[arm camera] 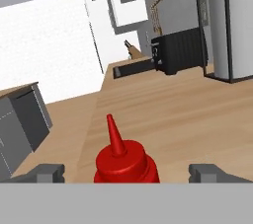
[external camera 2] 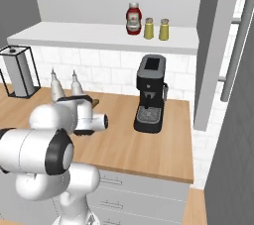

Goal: Put the shaker and condiment bottle from the counter next to their counterparts in the cabinet.

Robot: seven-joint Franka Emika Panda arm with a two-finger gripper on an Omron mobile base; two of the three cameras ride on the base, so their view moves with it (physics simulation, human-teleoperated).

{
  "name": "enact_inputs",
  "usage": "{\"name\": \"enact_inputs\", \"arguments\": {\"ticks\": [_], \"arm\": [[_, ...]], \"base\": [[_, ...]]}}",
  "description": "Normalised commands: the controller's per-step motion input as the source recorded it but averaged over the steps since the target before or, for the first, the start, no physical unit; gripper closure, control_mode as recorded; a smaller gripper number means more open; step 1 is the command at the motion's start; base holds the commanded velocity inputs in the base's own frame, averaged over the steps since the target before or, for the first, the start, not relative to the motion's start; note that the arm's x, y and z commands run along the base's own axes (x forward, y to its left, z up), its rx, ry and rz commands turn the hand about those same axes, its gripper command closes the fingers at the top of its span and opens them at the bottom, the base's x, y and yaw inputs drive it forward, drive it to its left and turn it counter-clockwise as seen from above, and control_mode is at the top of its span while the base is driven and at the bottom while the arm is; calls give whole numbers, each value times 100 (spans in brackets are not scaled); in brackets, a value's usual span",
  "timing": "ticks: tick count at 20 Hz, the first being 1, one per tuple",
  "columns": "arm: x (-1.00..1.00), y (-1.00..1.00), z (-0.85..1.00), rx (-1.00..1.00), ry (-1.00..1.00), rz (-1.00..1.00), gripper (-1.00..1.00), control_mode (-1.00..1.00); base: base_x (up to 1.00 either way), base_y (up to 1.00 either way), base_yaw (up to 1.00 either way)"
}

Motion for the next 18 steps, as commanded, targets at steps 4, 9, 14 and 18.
{"name": "enact_inputs", "arguments": {"ticks": [4, 9, 14, 18], "arm": [[7, 12, -24, 0, 0, 0, -100, -100], [11, 17, -25, 0, 0, 0, -100, -100], [21, 19, -24, 0, 0, 0, 100, -100], [1, 0, 0, 0, 0, 0, 100, -100]], "base": [[0, 0, 0], [0, 0, 0], [0, 0, 0], [0, 0, 0]]}}
